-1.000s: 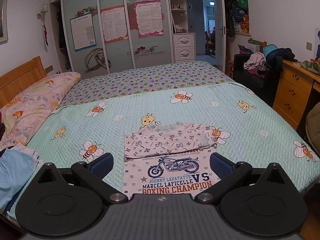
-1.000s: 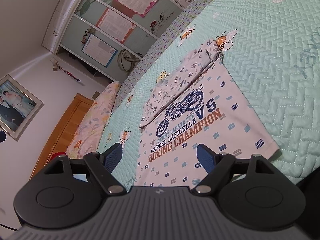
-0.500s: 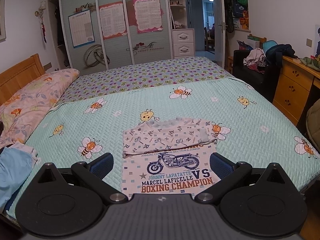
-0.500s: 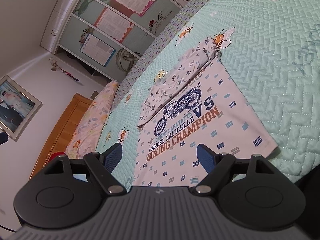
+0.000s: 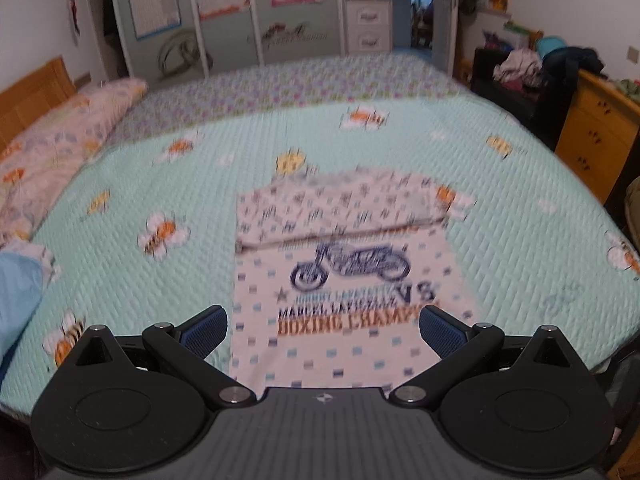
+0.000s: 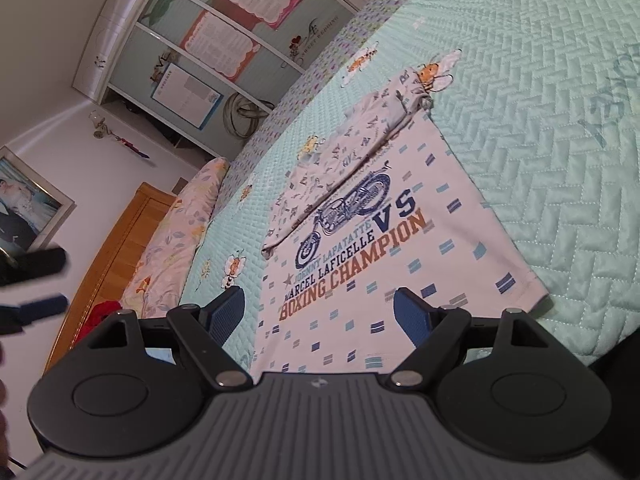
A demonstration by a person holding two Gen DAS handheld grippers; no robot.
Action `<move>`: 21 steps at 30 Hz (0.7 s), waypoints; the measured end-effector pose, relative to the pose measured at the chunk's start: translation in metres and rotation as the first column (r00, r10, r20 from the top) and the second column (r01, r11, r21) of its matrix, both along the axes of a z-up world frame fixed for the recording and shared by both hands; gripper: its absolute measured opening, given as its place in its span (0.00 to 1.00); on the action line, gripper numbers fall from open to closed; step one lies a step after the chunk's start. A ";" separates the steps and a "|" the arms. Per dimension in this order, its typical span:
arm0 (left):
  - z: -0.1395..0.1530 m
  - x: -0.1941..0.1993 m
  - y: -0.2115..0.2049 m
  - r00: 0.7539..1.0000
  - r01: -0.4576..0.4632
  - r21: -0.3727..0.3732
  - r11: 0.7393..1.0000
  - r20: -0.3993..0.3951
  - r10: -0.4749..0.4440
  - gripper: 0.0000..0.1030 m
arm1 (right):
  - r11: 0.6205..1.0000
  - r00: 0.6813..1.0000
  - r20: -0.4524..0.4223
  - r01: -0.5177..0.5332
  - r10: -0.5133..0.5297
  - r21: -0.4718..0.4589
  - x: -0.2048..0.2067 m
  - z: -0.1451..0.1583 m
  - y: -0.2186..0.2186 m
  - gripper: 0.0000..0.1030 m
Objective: Fold clothes
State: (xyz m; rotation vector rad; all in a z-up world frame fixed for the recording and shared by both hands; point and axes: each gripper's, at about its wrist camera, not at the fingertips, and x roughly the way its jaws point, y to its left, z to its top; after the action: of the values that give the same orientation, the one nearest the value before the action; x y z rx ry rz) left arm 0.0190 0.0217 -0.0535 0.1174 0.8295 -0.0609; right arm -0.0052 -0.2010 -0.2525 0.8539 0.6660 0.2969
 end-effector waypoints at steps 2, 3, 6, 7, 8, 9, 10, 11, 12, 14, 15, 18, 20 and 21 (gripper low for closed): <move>-0.009 0.005 0.006 1.000 -0.014 -0.004 1.000 -0.022 0.014 0.99 | 1.000 1.000 -0.008 -0.002 0.002 0.000 0.001 -0.003 0.001 0.80; -0.012 0.006 0.008 0.999 -0.020 -0.005 1.000 -0.028 0.020 0.99 | 1.000 1.000 -0.012 -0.003 0.003 -0.001 0.002 -0.004 0.001 0.80; -0.018 0.011 0.014 0.999 -0.034 -0.004 0.999 -0.040 0.033 0.99 | 1.000 1.000 -0.020 -0.007 0.007 0.000 0.004 -0.006 0.003 0.80; -0.020 0.012 0.015 0.998 -0.036 -0.005 0.999 -0.043 0.036 0.99 | 1.000 1.000 -0.022 -0.007 0.007 0.000 0.004 -0.007 0.003 0.80; -0.021 0.013 0.016 0.998 -0.040 -0.005 0.999 -0.048 0.039 0.99 | 1.000 1.000 -0.024 -0.007 0.007 0.000 0.004 -0.007 0.003 0.80; -0.023 0.014 0.017 0.998 -0.042 -0.004 0.999 -0.052 0.041 0.99 | 1.000 1.000 -0.025 -0.007 0.007 0.000 0.004 -0.008 0.003 0.80; -0.025 0.016 0.017 0.998 -0.044 -0.003 0.999 -0.056 0.044 0.99 | 1.000 1.000 -0.027 -0.007 0.007 0.000 0.004 -0.008 0.003 0.80; -0.027 0.017 0.018 0.997 -0.046 -0.003 0.999 -0.059 0.046 0.99 | 1.000 1.000 -0.029 -0.007 0.007 -0.001 0.005 -0.008 0.003 0.80; -0.029 0.018 0.018 0.997 -0.048 -0.002 0.999 -0.064 0.048 0.99 | 1.000 0.999 -0.031 -0.007 0.007 -0.001 0.005 -0.009 0.003 0.80; -0.033 0.019 0.018 0.996 -0.051 -0.002 0.999 -0.073 0.050 0.99 | 1.000 0.999 -0.035 -0.006 0.006 -0.002 0.005 -0.010 0.003 0.80; -0.035 0.019 0.018 0.996 -0.050 -0.002 0.999 -0.077 0.050 0.99 | 1.000 0.999 -0.036 -0.005 0.005 -0.002 0.005 -0.010 0.002 0.80; -0.039 0.021 0.018 0.995 -0.052 0.002 0.999 -0.082 0.052 0.99 | 1.000 0.999 -0.040 -0.003 0.003 -0.001 0.005 -0.011 0.002 0.80; -0.042 0.022 0.019 0.995 -0.053 0.004 0.999 -0.087 0.053 0.99 | 1.000 0.999 -0.043 -0.001 0.001 -0.001 0.005 -0.012 0.001 0.80; -0.044 0.023 0.020 0.994 -0.055 0.005 0.998 -0.089 0.055 0.99 | 1.000 0.999 -0.043 -0.001 0.001 -0.002 0.005 -0.012 0.001 0.80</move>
State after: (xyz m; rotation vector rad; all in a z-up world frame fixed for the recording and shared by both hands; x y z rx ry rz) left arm 0.0418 0.0415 -0.0973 0.0942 0.9214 -0.0132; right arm -0.0003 -0.2001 -0.2644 0.8600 0.7069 0.2794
